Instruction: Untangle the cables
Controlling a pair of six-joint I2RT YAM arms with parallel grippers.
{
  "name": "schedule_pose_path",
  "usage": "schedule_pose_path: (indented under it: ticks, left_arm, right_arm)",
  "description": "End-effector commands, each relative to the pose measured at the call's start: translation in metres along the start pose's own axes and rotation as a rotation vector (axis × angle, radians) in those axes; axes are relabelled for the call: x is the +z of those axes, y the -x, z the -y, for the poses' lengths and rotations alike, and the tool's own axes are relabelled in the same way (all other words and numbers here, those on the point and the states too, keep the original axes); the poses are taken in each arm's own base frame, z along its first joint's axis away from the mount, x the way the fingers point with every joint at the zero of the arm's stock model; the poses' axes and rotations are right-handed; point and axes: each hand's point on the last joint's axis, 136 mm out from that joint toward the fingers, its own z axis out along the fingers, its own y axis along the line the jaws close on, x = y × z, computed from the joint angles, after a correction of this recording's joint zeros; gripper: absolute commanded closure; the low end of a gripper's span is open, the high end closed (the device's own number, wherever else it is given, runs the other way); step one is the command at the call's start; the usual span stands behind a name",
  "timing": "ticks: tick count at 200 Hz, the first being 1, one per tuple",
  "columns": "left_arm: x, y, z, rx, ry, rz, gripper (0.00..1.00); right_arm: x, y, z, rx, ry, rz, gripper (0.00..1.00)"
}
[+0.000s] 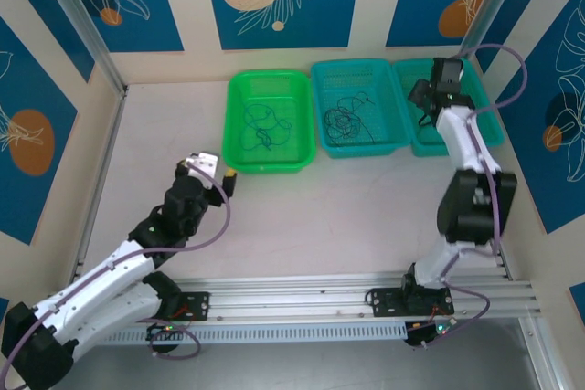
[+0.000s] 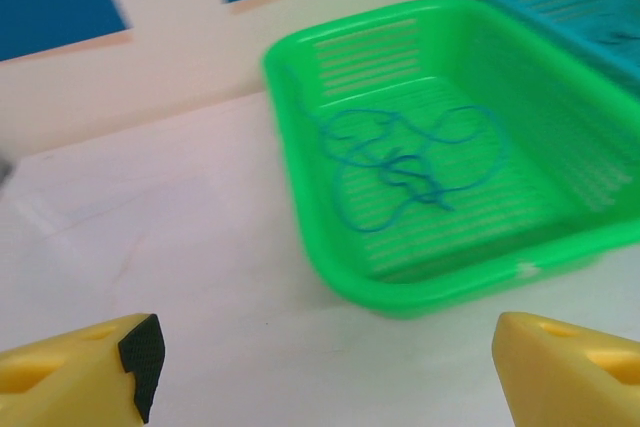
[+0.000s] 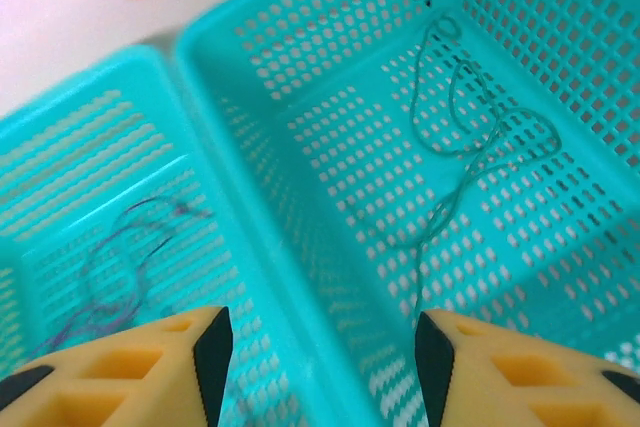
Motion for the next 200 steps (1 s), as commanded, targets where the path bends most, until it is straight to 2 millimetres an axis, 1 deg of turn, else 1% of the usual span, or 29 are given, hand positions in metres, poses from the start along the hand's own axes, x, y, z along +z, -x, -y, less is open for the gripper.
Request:
schedule_pose_path:
  ticks: [1,12,22,35,45,53,59,69,72,79,88,98,117,134,144,153,161,167,172,178,181,182,184,186,190,193,194,196,200]
  left_arm:
    - [0.002,-0.014,-0.042,-0.007,0.166,-0.012,0.14]
    - [0.003,-0.023,-0.053,-0.032,0.189,-0.026,0.14]
    - [0.006,-0.032,-0.061,-0.044,0.210,-0.032,0.13]
    - [0.009,-0.042,-0.070,-0.056,0.233,-0.045,0.13]
    - [0.013,-0.049,-0.075,-0.058,0.247,-0.054,0.12]
    - [0.017,-0.055,-0.078,-0.059,0.260,-0.062,0.12]
    - [0.019,-0.060,-0.080,-0.060,0.271,-0.067,0.11]
    - [0.024,-0.068,-0.085,-0.057,0.291,-0.087,0.10]
    - [0.026,-0.071,-0.085,-0.051,0.294,-0.092,0.09]
    - [0.029,-0.075,-0.086,-0.038,0.298,-0.095,0.07]
    - [0.033,-0.080,-0.088,-0.024,0.306,-0.098,0.04]
    - [0.037,-0.085,-0.091,-0.020,0.316,-0.104,0.02]
    - [0.047,-0.092,-0.094,-0.034,0.306,-0.109,0.01]
    - [0.062,-0.093,-0.085,-0.030,0.234,-0.096,0.00]
    - [0.070,-0.092,-0.083,-0.029,0.211,-0.086,0.00]
    - [0.078,-0.092,-0.083,-0.034,0.205,-0.084,0.00]
    - [0.086,-0.095,-0.085,-0.044,0.200,-0.088,0.00]
    - [0.091,-0.094,-0.086,-0.055,0.197,-0.083,0.00]
    - [0.095,-0.094,-0.087,-0.061,0.189,-0.087,0.00]
    - [0.099,-0.093,-0.089,-0.071,0.183,-0.080,0.00]
    - [0.101,-0.092,-0.090,-0.077,0.180,-0.075,0.00]
    - [0.102,-0.092,-0.090,-0.078,0.179,-0.074,0.00]
    - [0.104,-0.091,-0.091,-0.081,0.175,-0.071,0.00]
    - [0.105,-0.091,-0.092,-0.085,0.173,-0.067,0.00]
    - [0.108,-0.091,-0.092,-0.090,0.165,-0.064,0.00]
    - [0.110,-0.091,-0.093,-0.098,0.159,-0.061,0.00]
    - [0.111,-0.091,-0.093,-0.102,0.157,-0.060,0.00]
    - [0.112,-0.092,-0.094,-0.112,0.152,-0.059,0.00]
    - [0.115,-0.095,-0.095,-0.132,0.143,-0.059,0.00]
  right_arm:
    - [-0.055,-0.021,-0.012,-0.001,0.093,0.078,0.46]
    - [-0.078,-0.045,-0.011,-0.026,0.117,0.093,0.45]
    - [-0.096,-0.067,-0.010,-0.054,0.148,0.107,0.46]
    - [-0.113,-0.093,-0.009,-0.090,0.194,0.124,0.45]
    - [-0.121,-0.108,-0.005,-0.105,0.222,0.149,0.44]
    - [-0.121,-0.117,-0.003,-0.117,0.240,0.176,0.43]
    - [-0.120,-0.120,0.000,-0.123,0.247,0.212,0.43]
    - [-0.112,-0.128,0.005,-0.139,0.240,0.260,0.39]
    - [-0.110,-0.129,0.006,-0.149,0.239,0.277,0.36]
    - [-0.104,-0.131,0.008,-0.171,0.228,0.306,0.24]
    - [-0.094,-0.135,0.012,-0.202,0.199,0.314,0.19]
    - [-0.081,-0.139,0.012,-0.237,0.177,0.301,0.18]
    - [-0.056,-0.144,0.006,-0.276,0.160,0.270,0.16]
    - [-0.033,-0.149,-0.001,-0.309,0.177,0.290,0.15]
    - [-0.025,-0.150,-0.007,-0.328,0.198,0.326,0.14]
    - [-0.015,-0.155,-0.010,-0.334,0.212,0.334,0.13]
    - [-0.005,-0.164,-0.012,-0.350,0.213,0.305,0.13]
    - [-0.003,-0.163,-0.017,-0.366,0.225,0.339,0.13]
    - [-0.002,-0.166,-0.016,-0.367,0.225,0.340,0.13]
    - [-0.001,-0.169,-0.011,-0.351,0.231,0.299,0.13]
    - [-0.002,-0.170,-0.011,-0.339,0.260,0.287,0.13]
    - [-0.003,-0.171,-0.012,-0.336,0.276,0.285,0.13]
    - [-0.002,-0.170,-0.009,-0.324,0.284,0.287,0.04]
    - [-0.002,-0.171,-0.008,-0.315,0.307,0.284,0.00]
    - [0.002,-0.173,-0.004,-0.290,0.323,0.277,0.00]
    - [0.002,-0.169,-0.003,-0.271,0.336,0.303,0.01]
    - [0.004,-0.172,-0.002,-0.268,0.339,0.296,0.01]
    - [0.004,-0.171,-0.004,-0.267,0.349,0.308,0.01]
    - [0.004,-0.175,-0.007,-0.287,0.365,0.295,0.01]
